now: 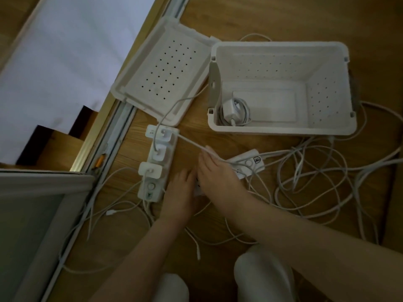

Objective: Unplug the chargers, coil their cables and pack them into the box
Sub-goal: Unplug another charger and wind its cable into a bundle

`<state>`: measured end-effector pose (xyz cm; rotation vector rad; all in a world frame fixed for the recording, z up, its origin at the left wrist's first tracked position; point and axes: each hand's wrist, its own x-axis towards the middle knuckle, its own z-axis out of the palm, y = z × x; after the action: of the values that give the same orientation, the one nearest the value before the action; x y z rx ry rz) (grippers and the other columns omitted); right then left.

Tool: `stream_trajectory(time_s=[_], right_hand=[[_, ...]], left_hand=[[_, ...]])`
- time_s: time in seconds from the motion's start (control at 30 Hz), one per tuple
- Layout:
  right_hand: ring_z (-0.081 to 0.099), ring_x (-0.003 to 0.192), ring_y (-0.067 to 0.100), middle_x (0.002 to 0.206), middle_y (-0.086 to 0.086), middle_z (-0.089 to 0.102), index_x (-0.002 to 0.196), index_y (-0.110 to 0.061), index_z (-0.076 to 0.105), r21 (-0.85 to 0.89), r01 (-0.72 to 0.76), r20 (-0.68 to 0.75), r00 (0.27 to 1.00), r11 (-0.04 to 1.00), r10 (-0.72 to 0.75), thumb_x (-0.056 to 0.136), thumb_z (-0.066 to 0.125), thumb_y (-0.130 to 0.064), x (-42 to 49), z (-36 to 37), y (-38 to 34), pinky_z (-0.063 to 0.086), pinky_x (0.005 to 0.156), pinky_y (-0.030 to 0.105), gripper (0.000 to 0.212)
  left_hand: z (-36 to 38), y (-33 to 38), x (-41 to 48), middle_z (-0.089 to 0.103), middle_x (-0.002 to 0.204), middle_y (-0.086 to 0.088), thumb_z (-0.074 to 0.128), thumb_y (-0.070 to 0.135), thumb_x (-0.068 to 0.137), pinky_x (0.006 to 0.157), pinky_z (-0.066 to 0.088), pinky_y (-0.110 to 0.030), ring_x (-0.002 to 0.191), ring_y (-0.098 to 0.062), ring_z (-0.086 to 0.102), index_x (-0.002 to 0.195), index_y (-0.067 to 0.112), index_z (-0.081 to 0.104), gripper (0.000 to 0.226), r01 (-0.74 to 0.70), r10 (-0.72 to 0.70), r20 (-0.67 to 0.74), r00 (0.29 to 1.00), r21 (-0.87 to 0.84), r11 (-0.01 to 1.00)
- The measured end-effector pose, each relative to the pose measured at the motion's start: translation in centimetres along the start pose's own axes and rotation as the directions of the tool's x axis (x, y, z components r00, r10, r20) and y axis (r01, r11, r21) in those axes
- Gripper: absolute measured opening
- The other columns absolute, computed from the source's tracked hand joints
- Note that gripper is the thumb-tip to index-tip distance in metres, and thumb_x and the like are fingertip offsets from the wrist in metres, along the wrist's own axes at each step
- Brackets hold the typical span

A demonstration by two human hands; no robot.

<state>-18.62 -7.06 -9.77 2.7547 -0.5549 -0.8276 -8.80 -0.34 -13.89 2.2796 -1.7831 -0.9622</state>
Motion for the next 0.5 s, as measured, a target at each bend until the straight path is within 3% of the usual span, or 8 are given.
stream_trajectory(time_s=[0.07,0.13,0.27,0.33,0.37,0.43,0.5], right_hand=[[0.036,0.128,0.035,0.133,0.020,0.044,0.134,-0.001,0.042,-0.162,0.050,0.082,0.996,0.986,-0.037,0.098,0.037,-0.018,1.0,-0.8,0.1,0.010,0.115,0.049,0.040],[0.042,0.118,0.030,0.125,0.015,0.048,0.130,-0.005,0.046,-0.198,0.087,0.136,0.989,0.976,-0.060,0.097,0.040,-0.016,1.8,-0.5,-0.1,0.029,0.107,0.043,0.035],[0.052,0.094,0.022,0.101,0.007,0.053,0.118,-0.014,0.055,-0.318,0.108,0.295,0.956,0.942,-0.010,0.093,0.051,-0.019,4.1,-0.5,-0.3,0.043,0.074,0.036,0.025],[0.054,0.083,0.023,0.085,0.008,0.052,0.112,-0.015,0.059,-0.246,0.148,0.380,0.924,0.958,-0.045,0.093,0.050,-0.022,4.9,-1.1,0.1,0.040,0.058,0.034,0.023],[0.055,0.085,0.024,0.086,0.008,0.052,0.113,-0.013,0.060,-0.172,0.176,0.416,0.905,0.969,-0.090,0.095,0.045,-0.023,5.3,-1.4,0.3,0.041,0.058,0.034,0.025],[0.055,0.103,0.025,0.108,0.007,0.056,0.120,-0.012,0.054,-0.022,0.195,0.463,0.871,0.981,-0.163,0.098,0.034,-0.024,5.1,-2.4,1.1,0.042,0.070,0.036,0.033],[0.053,0.110,0.025,0.121,0.007,0.054,0.125,-0.014,0.051,0.014,0.187,0.453,0.875,0.982,-0.173,0.098,0.032,-0.024,4.6,-2.7,1.4,0.040,0.074,0.035,0.035]], left_hand=[[0.0,-0.5,-0.4,0.049,0.124,-0.009,0.065,0.019,0.084,0.082,0.030,-0.023,0.111,-0.024,0.045,0.138,0.012,0.044,0.059,-0.036,0.036,-0.005,0.999,-0.056,0.998],[0.0,-0.8,-0.6,0.051,0.119,-0.008,0.066,0.017,0.083,0.079,0.028,-0.020,0.109,-0.024,0.046,0.136,0.012,0.047,0.057,-0.047,0.046,-0.017,0.999,-0.067,0.997],[-0.5,-0.6,-0.4,0.052,0.113,-0.005,0.063,0.019,0.084,0.079,0.033,-0.024,0.106,-0.022,0.046,0.130,0.015,0.053,0.047,-0.006,0.004,-0.015,1.000,-0.091,0.996],[-0.6,-0.5,-0.3,0.053,0.112,-0.006,0.063,0.018,0.084,0.080,0.035,-0.027,0.106,-0.023,0.046,0.123,0.014,0.058,0.040,0.007,-0.007,-0.006,1.000,-0.079,0.997],[-0.5,-0.6,-0.2,0.053,0.112,-0.006,0.063,0.018,0.083,0.080,0.035,-0.028,0.106,-0.024,0.047,0.122,0.014,0.058,0.040,0.011,-0.011,-0.002,1.000,-0.074,0.997],[-0.4,-0.7,-0.2,0.053,0.110,-0.007,0.063,0.018,0.083,0.079,0.036,-0.029,0.104,-0.024,0.047,0.126,0.015,0.057,0.044,0.009,-0.009,0.003,1.000,-0.064,0.998],[-0.3,-0.8,0.0,0.052,0.112,-0.007,0.063,0.020,0.083,0.081,0.037,-0.031,0.106,-0.024,0.046,0.132,0.017,0.052,0.050,0.000,0.001,0.017,1.000,-0.041,0.999]])
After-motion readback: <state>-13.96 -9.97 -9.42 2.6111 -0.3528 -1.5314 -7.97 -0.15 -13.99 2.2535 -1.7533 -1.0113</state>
